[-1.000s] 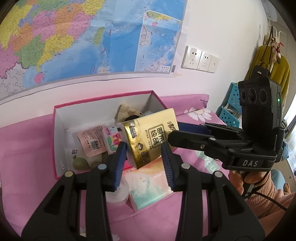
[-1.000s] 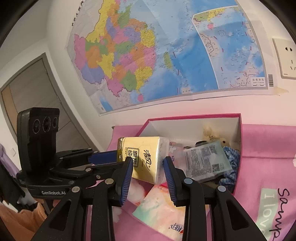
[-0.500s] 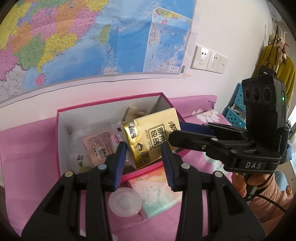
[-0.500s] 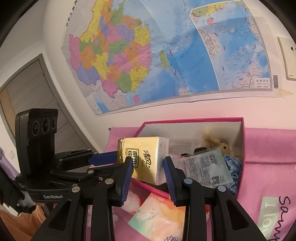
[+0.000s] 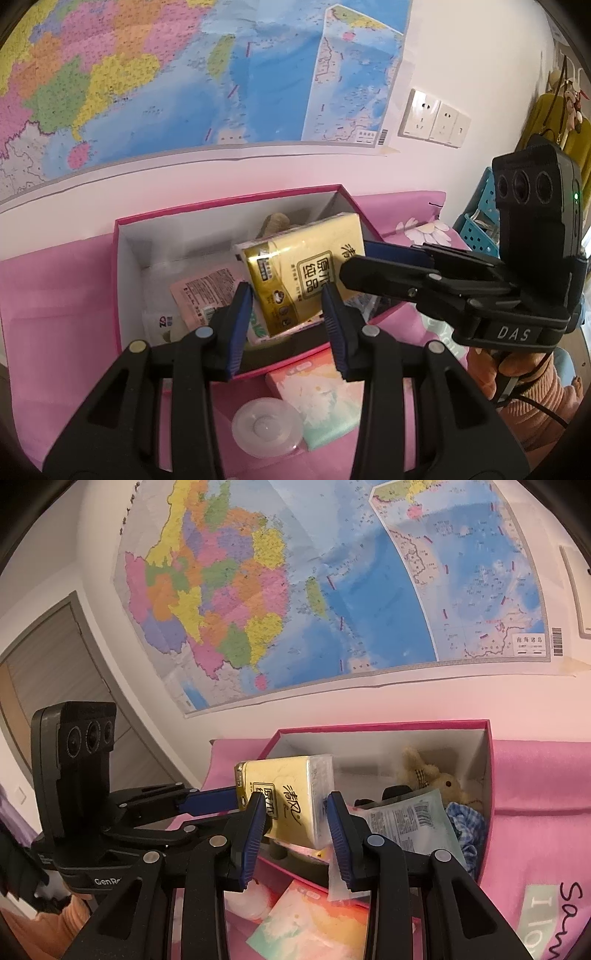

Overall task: Organize soft objects
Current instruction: 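Lift the yellow tissue pack and carry it over the pink box, then lower the yellow tissue pack into the box and open the right gripper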

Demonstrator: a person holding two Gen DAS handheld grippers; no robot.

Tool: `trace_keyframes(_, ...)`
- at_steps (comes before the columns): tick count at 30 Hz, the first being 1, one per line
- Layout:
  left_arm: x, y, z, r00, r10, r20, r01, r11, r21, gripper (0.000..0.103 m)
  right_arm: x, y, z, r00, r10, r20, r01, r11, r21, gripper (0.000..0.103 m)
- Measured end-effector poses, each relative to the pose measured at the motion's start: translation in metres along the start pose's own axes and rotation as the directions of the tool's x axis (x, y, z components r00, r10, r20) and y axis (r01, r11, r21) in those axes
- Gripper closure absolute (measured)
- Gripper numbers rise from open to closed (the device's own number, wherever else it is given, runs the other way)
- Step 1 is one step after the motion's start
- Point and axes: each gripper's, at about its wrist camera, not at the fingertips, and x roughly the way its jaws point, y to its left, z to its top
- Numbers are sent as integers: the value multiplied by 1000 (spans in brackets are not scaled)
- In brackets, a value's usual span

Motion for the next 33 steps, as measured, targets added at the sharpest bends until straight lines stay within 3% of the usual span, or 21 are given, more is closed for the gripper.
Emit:
trace_keyframes(17,37,16,19,996,26,-85,-28,1000,-15,62,33,-21,12,999,-31,-23,32,997,66,66)
trace_keyframes(23,42,25,21,994,42,-96,-48,997,-58,61,41,-32,13,997,-76,-28,78,992,102,65)
trace_keyframes(25,34,26,17,996,52,-73,-57,997,-60,57,37,-34,11,996,-82,-24,85,991,105,64)
trace_keyframes(27,19,23,10,998,65,-17,-65,997,-36,41,29,-31,8,994,-104,-17,105,991,82,62)
trace_keyframes(28,12,22,6,997,74,8,-74,997,-30,38,23,-28,5,993,-114,-7,114,991,63,60)
trace_keyframes(33,-29,18,-22,989,87,124,-85,996,-19,18,-9,-8,-13,986,-158,46,159,987,-35,41)
